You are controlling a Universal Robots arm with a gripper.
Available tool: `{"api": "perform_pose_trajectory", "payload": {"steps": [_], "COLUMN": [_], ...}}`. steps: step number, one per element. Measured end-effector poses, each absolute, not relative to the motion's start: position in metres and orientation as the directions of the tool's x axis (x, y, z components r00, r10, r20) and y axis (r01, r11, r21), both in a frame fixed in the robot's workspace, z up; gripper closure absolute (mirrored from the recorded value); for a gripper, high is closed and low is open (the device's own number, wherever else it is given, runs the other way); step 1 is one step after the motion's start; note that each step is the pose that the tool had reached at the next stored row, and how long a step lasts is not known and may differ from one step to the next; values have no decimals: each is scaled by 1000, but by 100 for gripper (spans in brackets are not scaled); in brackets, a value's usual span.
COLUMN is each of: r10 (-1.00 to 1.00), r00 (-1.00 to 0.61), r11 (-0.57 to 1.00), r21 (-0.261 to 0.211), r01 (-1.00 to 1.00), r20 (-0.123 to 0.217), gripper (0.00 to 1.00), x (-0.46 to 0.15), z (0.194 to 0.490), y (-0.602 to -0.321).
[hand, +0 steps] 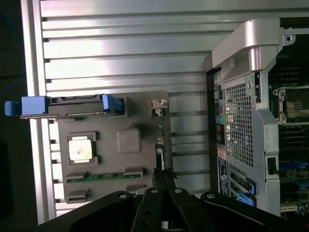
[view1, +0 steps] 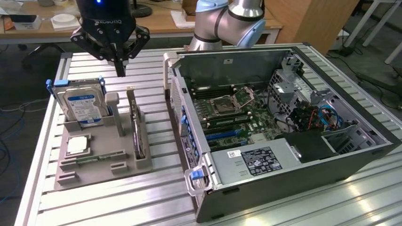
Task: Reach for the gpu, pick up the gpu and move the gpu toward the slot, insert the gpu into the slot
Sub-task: 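Pick up the gpu and move the gpu toward the slot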
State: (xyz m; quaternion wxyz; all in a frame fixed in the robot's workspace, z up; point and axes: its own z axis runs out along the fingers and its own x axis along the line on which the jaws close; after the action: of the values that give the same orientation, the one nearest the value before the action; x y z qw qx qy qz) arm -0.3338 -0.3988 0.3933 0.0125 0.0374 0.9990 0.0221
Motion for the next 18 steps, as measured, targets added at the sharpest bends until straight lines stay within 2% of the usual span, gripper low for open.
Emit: {"api": "perform_pose_trajectory", "payload": {"steps": [1, 2, 3, 6, 7, 9, 10, 11, 14, 15, 18], "r10": [75, 75, 75, 75, 75, 76, 76, 76, 69, 58, 18], "r00": [-997, -997, -997, -997, -997, -997, -997, -997, -997, -998, -1000], "r11": [996, 996, 996, 996, 996, 996, 996, 996, 997, 997, 999], "r21": [45, 45, 45, 45, 45, 45, 45, 45, 44, 43, 39], "r01": [74, 74, 74, 74, 74, 75, 74, 74, 68, 57, 17], "r20": [-23, -23, -23, -23, -23, -24, -25, -25, -25, -25, -17], "gripper": [89, 83, 83, 65, 65, 53, 53, 47, 42, 35, 35], "x": [-334, -334, -334, -334, -334, -335, -335, -334, -334, -334, -334], "z": [393, 393, 393, 393, 393, 393, 393, 393, 393, 393, 392], "y": [-399, -399, -399, -399, -399, -399, -399, -399, -399, -399, -399]}}
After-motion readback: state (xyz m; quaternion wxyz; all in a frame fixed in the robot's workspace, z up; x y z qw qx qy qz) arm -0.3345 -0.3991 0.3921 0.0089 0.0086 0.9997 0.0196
